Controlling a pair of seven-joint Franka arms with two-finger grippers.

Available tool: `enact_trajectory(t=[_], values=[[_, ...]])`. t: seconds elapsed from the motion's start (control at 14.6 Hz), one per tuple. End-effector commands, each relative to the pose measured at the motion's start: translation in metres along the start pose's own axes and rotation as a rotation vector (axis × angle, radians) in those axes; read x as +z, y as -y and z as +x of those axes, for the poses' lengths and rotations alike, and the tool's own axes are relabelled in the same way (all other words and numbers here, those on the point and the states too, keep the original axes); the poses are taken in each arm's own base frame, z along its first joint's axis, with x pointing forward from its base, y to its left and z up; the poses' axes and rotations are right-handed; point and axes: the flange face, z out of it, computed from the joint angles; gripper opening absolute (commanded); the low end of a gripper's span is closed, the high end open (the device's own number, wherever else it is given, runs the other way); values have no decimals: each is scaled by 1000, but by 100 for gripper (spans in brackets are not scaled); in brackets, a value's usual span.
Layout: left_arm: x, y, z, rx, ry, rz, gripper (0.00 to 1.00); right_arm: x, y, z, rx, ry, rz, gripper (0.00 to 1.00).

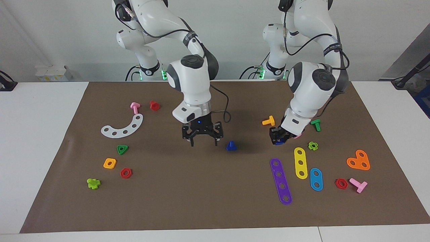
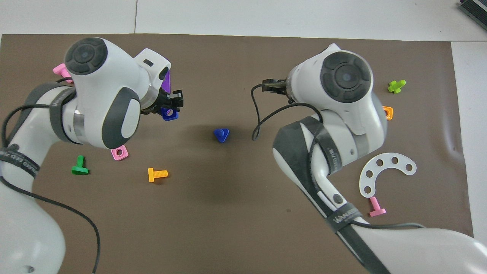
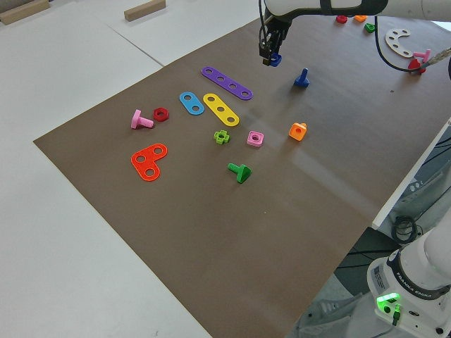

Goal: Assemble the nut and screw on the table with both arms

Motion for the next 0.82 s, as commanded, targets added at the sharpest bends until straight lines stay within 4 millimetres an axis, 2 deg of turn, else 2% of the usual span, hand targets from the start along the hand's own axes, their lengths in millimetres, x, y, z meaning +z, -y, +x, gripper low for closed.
enact_trajectory(t=[0.0, 0.14, 0.34, 0.61, 0.75], values=[[22, -41, 1, -53, -7, -5, 8, -32, -51, 5, -12, 28, -19, 100], [28, -59, -8, -62, -21, -17, 8, -64, -98, 8, -25, 66, -40, 100], [45, -75, -14, -87, -31, -22, 8, -106, -155, 1, -42, 146, -8, 100], [54, -85, -26, -79, -16, -11, 6, -148, -207, -15, -32, 249, -16, 100], [61, -93, -36, -72, -6, -4, 6, -185, -231, -21, -11, 244, -35, 100]])
